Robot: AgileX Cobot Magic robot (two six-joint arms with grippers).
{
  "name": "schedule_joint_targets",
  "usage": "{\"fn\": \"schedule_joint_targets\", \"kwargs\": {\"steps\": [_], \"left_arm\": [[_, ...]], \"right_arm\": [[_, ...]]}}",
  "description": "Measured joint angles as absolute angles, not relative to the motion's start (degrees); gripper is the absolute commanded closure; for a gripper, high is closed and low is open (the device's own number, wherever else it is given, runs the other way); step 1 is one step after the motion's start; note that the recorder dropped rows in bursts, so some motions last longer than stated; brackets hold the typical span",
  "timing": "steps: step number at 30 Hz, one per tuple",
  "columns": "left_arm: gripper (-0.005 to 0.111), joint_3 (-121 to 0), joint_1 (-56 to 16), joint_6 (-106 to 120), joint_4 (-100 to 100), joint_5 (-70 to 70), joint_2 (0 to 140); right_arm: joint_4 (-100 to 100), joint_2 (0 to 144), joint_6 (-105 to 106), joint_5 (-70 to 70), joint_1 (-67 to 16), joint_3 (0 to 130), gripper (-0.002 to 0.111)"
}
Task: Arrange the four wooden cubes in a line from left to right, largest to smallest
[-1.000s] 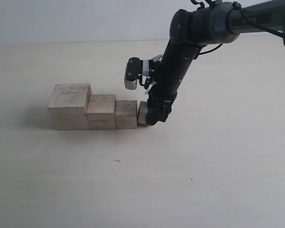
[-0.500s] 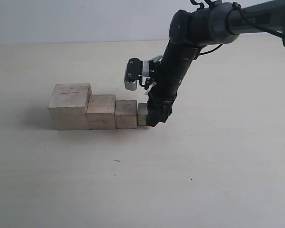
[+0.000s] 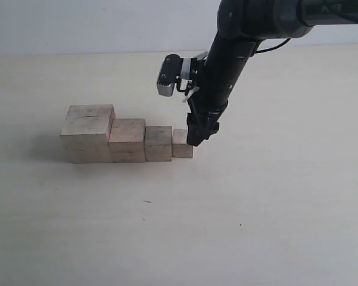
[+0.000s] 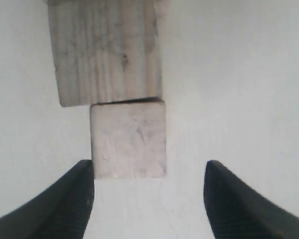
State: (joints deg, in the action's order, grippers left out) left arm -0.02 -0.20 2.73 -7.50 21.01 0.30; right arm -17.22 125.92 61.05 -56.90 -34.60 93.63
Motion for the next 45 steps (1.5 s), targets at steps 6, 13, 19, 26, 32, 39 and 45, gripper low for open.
{"fn": "schedule_joint_targets", "kwargs": {"steps": [6,13,19,26,32,39,45], "left_arm": [[0.107,0.0,-0.2,2.7,-7.5,21.0,0.3],[0.107,0.0,-0.2,2.7,-7.5,21.0,0.3],[0.107,0.0,-0.2,2.7,-7.5,21.0,0.3],[0.107,0.0,-0.2,2.7,-7.5,21.0,0.3],[0.107,0.0,-0.2,2.7,-7.5,21.0,0.3],[0.107,0.0,-0.2,2.7,-7.5,21.0,0.3],[0.107,0.0,-0.2,2.7,-7.5,21.0,0.3]], "right_arm": [[-9.6,124.5,51.6,-56.3,-34.6,93.6,0.047],[-4.6,125.1,43.8,-51.1,-34.6,93.6,0.047],[-4.5,126.9,40.9,-45.6,-34.6,93.6,0.047],[-4.5,129.0,40.7,-44.8,-34.6,93.6,0.047],[-6.7,129.2,40.7,-44.2,-34.6,93.6,0.047],[-10.2,129.2,40.7,-44.1,-34.6,93.6,0.047],[-7.5,129.1,40.6,-44.0,-34.6,93.6,0.047]]}}
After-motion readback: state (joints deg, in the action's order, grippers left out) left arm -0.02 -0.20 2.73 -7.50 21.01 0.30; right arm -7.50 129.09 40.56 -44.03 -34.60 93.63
